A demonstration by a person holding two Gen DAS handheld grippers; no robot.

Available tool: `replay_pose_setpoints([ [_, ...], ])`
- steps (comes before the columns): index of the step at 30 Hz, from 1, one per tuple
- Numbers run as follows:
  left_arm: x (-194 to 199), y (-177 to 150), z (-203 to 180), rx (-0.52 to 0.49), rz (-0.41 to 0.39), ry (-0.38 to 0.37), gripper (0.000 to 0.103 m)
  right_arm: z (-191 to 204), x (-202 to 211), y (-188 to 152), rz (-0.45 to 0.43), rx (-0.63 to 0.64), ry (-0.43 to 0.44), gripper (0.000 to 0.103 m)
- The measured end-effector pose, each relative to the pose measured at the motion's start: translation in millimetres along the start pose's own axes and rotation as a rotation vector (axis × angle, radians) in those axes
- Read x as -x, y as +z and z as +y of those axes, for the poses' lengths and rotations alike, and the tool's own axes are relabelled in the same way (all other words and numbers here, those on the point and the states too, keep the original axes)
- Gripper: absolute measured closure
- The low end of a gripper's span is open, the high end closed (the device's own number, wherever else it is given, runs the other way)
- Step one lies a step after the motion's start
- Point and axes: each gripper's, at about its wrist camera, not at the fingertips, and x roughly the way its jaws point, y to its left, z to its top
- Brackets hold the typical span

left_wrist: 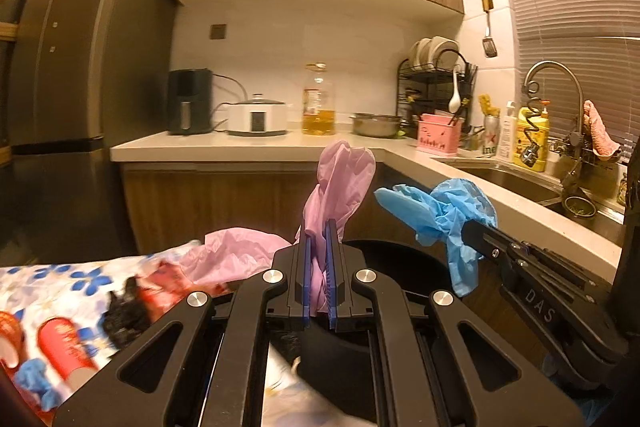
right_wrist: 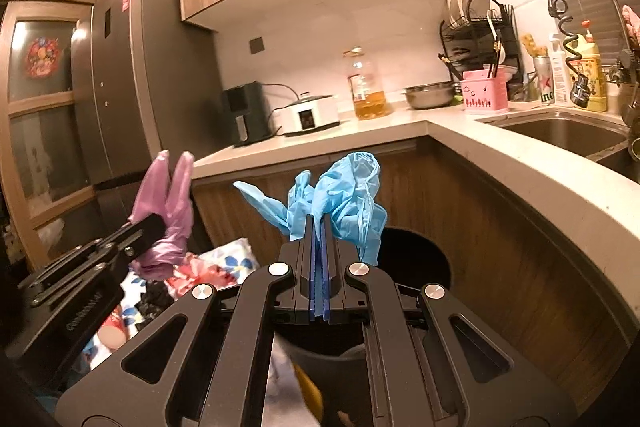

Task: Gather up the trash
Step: 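Carry the pink and blue gloves with both tools over the black bin, then open both tools to drop the gloves into the bin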

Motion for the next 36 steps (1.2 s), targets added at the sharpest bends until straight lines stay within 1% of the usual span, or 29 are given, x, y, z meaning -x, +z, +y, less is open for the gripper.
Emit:
replay_pose_setpoints([
  [4,-21.5,0.9,-7.7,0.004,0.022,-0.033,0.097,-11.0,-8.2,1.7,0.006,-0.01,-0.002,0.101],
  [10,-50.1,-4.5,-12.1,0.008,0.067,-0.057,0.097,-22.2,-20.9,3.5,0.024,-0.02,0.004,0.101],
  [14,-62.5,-6.6,-11.9,0.016,0.085,-0.071,0.097,-26.4,-27.2,3.8,0.032,-0.026,0.007,0.101],
  [21,-72.2,-6.2,-12.3,0.01,0.097,-0.087,0.097,-26.8,-34.7,6.0,0.034,-0.035,0.024,0.1],
  [27,-81.1,-6.3,-14.2,0.021,0.114,-0.092,0.096,-29.8,-44.0,5.7,0.064,-0.05,0.052,0.099],
  [32,-86.0,-6.6,-14.2,0.026,0.122,-0.102,0.096,-32.5,-49.8,5.8,0.079,-0.053,0.042,0.099],
  [33,-87.6,-6.7,-14.5,0.023,0.125,-0.103,0.092,-33.7,-50.8,6.0,0.083,-0.057,0.038,0.098],
  [34,-88.5,-6.9,-15.5,0.019,0.127,-0.104,0.083,-35.1,-51.5,6.2,0.087,-0.061,0.034,0.096],
  [36,-89.0,-8.6,-15.7,0.014,0.123,-0.114,0.068,-38.5,-52.6,7.1,0.091,-0.071,0.028,0.085],
])
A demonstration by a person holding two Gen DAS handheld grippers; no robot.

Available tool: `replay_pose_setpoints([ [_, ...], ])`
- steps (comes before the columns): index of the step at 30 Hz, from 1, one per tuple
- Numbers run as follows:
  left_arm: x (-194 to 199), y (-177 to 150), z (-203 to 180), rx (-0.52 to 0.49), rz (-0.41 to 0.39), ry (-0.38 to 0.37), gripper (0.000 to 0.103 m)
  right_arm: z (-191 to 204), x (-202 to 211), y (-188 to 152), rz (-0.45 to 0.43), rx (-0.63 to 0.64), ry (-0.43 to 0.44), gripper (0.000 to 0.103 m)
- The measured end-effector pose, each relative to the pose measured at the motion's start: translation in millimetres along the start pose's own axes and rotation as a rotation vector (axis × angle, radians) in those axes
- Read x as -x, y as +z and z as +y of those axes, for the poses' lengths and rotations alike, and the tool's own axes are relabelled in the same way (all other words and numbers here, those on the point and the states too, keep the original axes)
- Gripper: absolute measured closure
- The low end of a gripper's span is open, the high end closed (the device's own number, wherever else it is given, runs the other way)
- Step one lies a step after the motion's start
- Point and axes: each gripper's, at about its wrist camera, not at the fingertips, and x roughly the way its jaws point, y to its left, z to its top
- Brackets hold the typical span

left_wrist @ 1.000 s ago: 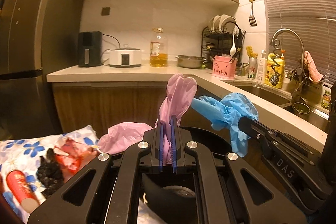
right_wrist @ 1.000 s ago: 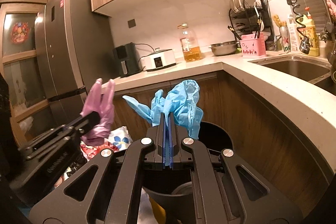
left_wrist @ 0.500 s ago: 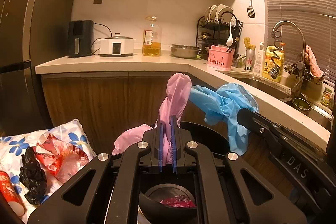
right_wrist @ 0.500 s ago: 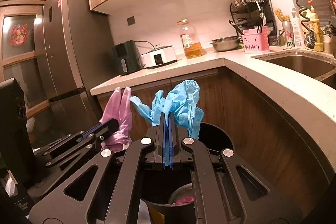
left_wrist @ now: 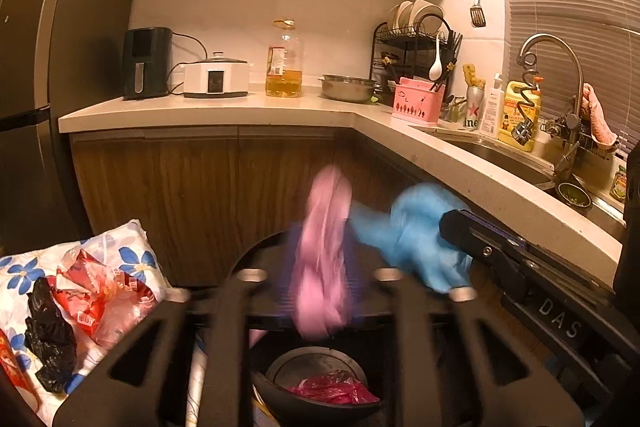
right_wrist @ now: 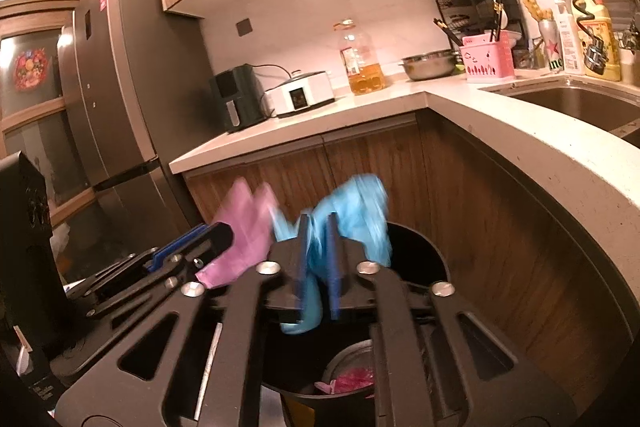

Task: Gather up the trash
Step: 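Open both tools to drop the gloves into the bin, then move both tools back over the table toward the red bag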

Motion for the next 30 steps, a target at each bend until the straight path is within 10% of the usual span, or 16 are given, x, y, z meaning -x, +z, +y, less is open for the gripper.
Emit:
replay_pose_setpoints([
  [15,5.7,-13.6,10.3,0.009,0.026,0.098,0.026,-5.9,13.0,-4.0,-0.028,-0.01,-0.056,0.041],
  [30,90.3,-50.5,61.5,0.119,-0.012,0.389,0.015,46.4,33.8,-28.8,-0.043,0.106,-0.031,0.032],
])
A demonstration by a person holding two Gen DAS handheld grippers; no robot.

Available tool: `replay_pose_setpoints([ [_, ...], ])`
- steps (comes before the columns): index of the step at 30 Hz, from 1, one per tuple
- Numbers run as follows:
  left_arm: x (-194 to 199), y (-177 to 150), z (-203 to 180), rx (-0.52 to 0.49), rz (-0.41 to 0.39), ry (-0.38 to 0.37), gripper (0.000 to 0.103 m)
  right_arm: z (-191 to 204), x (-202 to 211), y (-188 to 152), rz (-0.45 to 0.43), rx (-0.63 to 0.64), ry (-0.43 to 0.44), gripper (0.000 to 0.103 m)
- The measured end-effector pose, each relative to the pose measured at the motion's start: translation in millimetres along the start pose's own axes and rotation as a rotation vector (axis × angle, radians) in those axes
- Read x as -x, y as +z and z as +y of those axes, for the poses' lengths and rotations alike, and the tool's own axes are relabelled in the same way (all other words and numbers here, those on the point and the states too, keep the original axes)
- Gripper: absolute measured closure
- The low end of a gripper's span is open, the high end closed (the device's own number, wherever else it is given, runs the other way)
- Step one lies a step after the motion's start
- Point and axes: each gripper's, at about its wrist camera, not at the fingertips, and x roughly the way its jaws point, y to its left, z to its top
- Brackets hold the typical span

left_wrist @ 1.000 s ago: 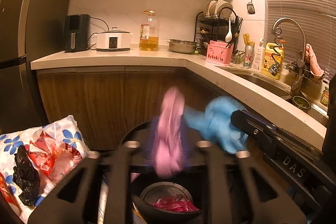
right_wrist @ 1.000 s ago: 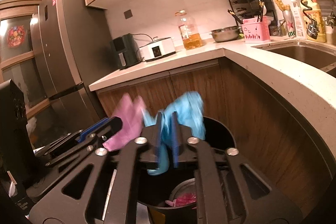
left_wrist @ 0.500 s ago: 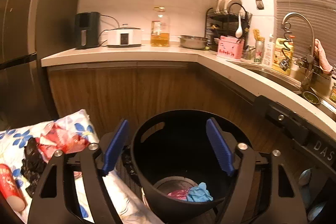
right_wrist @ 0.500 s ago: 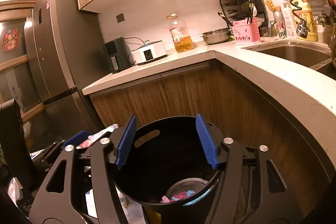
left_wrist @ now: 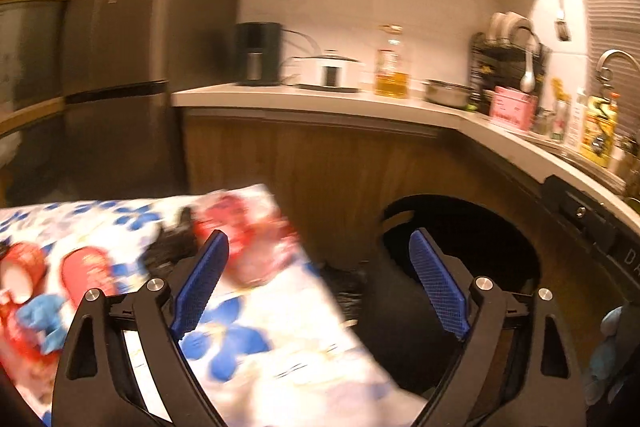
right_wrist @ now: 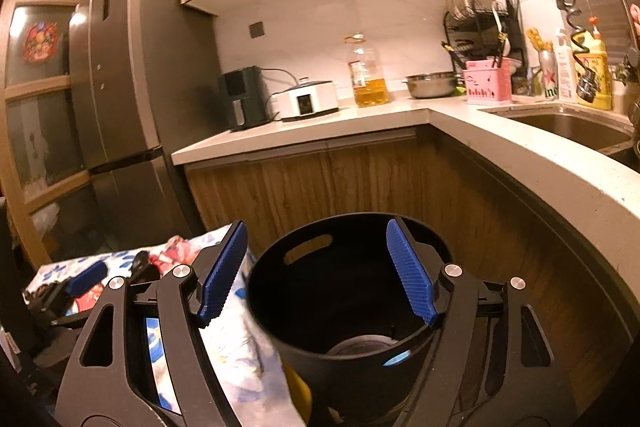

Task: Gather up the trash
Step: 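Move both tools back over the table toward the red bag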

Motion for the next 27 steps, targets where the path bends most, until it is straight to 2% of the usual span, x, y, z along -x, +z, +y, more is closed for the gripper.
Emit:
replay_pose_setpoints([
  [8,37.8,-23.1,63.5,0.066,-0.013,0.168,0.015,47.8,-8.3,-22.0,0.054,0.038,0.088,0.032],
  [14,60.0,-26.5,101.9,0.109,-0.038,0.233,0.015,85.3,-25.2,-37.3,0.081,0.073,0.134,0.032],
  [20,72.2,-24.0,128.8,0.134,-0.058,0.261,0.015,122.5,-70.3,-54.0,0.142,0.122,0.149,0.032],
  [27,77.1,-22.5,156.5,0.146,-0.083,0.314,0.015,167.6,-141.1,-75.3,0.261,0.222,0.138,0.032],
])
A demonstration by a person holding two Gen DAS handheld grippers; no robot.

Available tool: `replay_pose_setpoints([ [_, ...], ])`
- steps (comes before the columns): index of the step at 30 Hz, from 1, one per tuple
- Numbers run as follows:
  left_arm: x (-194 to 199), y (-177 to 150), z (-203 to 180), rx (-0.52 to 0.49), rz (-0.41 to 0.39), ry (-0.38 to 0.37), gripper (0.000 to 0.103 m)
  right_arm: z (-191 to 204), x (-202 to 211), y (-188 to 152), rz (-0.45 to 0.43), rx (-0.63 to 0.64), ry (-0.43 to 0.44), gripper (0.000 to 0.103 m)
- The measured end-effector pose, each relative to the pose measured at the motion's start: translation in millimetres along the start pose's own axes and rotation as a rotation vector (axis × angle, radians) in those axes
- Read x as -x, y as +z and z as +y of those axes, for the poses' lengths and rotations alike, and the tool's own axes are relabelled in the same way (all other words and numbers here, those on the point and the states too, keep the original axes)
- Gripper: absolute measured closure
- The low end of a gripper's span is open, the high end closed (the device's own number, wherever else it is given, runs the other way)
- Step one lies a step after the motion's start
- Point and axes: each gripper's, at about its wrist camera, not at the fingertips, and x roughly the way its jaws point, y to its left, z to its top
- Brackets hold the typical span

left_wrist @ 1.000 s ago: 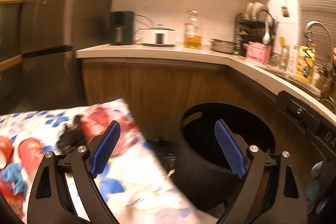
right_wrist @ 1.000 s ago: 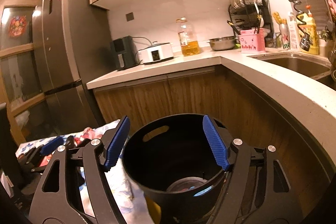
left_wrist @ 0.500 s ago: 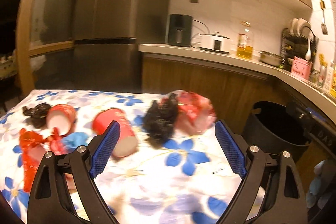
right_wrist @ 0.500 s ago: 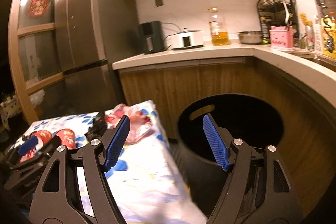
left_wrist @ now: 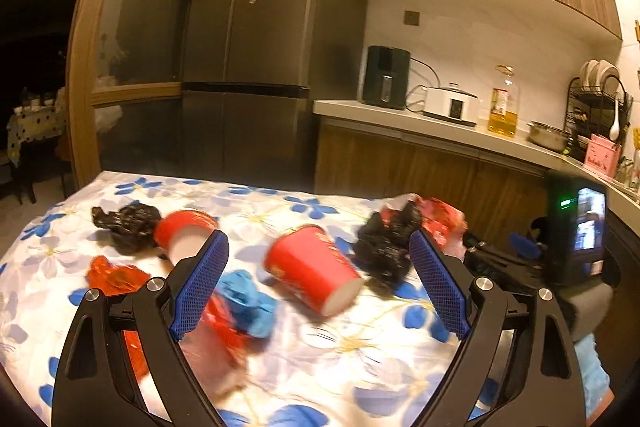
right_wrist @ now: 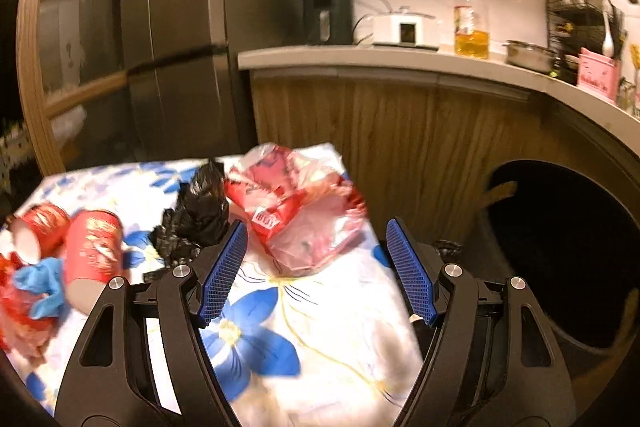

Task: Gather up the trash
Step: 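Move both tools back over the table toward the red bag, then grasp the red printed plastic bag with the right tool, then lift the red bag with the right tool while the left tool grasps the clear bag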

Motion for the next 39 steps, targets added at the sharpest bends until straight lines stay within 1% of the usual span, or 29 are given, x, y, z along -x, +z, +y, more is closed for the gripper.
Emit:
replay_pose_setpoints([
  [2,-1.7,2.7,9.2,0.013,-0.002,0.013,0.015,6.2,-17.4,0.6,0.042,0.01,0.003,0.032],
  [4,-3.5,5.3,16.7,0.024,-0.001,0.019,0.015,9.9,-29.2,0.9,0.065,0.013,0.004,0.032],
  [7,-5.4,8.1,24.9,0.038,-0.008,0.026,0.015,15.1,-45.1,0.6,0.103,0.02,0.001,0.037],
  [8,-5.6,8.6,26.2,0.039,-0.011,0.029,0.015,17.5,-51.3,-0.4,0.12,0.027,-0.009,0.042],
  [9,-5.9,9.2,28.2,0.038,-0.013,0.033,0.015,19.3,-55.7,-1.7,0.135,0.033,-0.017,0.052],
  [10,-6.6,9.3,29.5,0.039,-0.013,0.034,0.015,20.0,-58.8,-2.4,0.146,0.037,-0.019,0.057],
  [12,-7.7,9.1,32.7,0.044,-0.011,0.037,0.015,22.2,-66.5,-4.6,0.177,0.051,-0.026,0.082],
  [13,-8.1,8.8,33.9,0.046,-0.008,0.038,0.015,21.9,-67.2,-5.3,0.18,0.051,-0.023,0.085],
  [15,-8.4,8.7,36.1,0.054,-0.004,0.039,0.015,19.5,-64.0,-4.6,0.167,0.042,-0.002,0.095],
  [17,-8.0,9.1,37.2,0.062,-0.002,0.036,0.015,16.9,-58.2,-2.8,0.14,0.033,0.013,0.098],
  [22,-5.8,8.0,35.9,0.057,0.0,0.034,0.015,11.4,-38.6,3.3,0.073,0.006,0.005,0.098],
  [25,-7.3,6.2,35.0,0.059,0.015,0.022,0.015,6.9,-30.0,4.9,0.056,-0.014,-0.006,0.098],
  [32,-9.1,0.9,22.3,0.045,0.037,-0.024,0.015,-6.3,-11.0,8.5,0.018,-0.057,0.003,0.099],
  [39,-5.7,-1.0,17.4,0.048,0.04,-0.042,0.015,-24.9,24.0,13.4,-0.05,-0.114,0.007,0.099],
])
